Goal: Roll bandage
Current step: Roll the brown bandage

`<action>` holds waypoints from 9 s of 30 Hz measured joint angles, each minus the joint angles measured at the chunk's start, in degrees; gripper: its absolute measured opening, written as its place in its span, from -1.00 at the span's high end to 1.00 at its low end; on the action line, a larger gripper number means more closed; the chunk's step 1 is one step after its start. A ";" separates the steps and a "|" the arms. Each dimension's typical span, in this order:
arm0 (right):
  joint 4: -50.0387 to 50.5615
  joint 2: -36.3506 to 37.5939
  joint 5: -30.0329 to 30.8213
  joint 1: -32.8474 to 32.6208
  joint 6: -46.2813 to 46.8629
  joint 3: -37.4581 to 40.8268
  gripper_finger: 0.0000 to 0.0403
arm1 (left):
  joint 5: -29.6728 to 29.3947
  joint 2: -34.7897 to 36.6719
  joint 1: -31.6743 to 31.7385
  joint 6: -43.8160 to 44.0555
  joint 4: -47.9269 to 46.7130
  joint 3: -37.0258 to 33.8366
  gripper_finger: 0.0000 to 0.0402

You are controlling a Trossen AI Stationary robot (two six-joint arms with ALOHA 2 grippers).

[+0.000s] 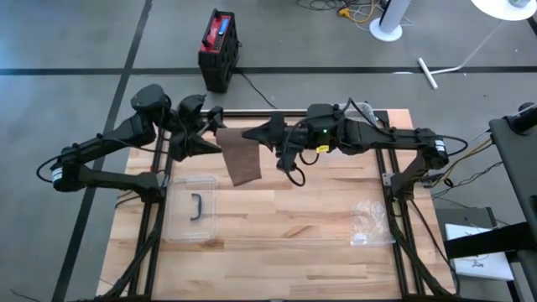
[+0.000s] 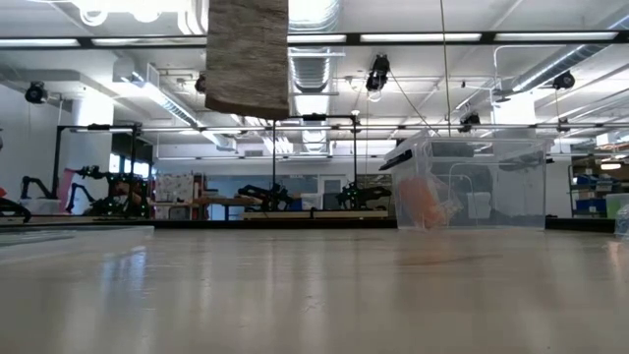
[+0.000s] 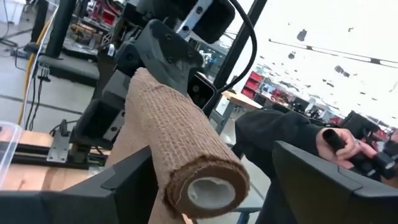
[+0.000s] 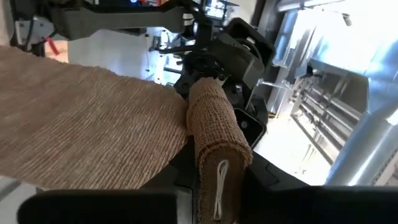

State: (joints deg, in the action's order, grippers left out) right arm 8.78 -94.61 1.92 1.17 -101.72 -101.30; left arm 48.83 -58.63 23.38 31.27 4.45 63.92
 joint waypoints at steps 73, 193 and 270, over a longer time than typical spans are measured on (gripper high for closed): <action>-2.30 0.42 8.12 -0.30 26.74 -8.84 0.74 | -13.74 4.45 4.16 -32.18 -10.27 1.29 -0.04; -0.01 -4.67 1.27 3.08 -9.47 -7.76 0.75 | -18.37 -6.28 2.97 -32.66 -45.23 29.37 -0.69; 1.29 -8.20 -8.41 8.98 80.26 -11.89 0.21 | -30.16 -5.50 1.68 -61.61 -47.49 27.82 0.76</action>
State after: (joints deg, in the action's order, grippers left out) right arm 10.07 -102.80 -6.49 10.15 -21.45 -113.19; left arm 18.68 -64.13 25.06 -30.34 -43.04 91.74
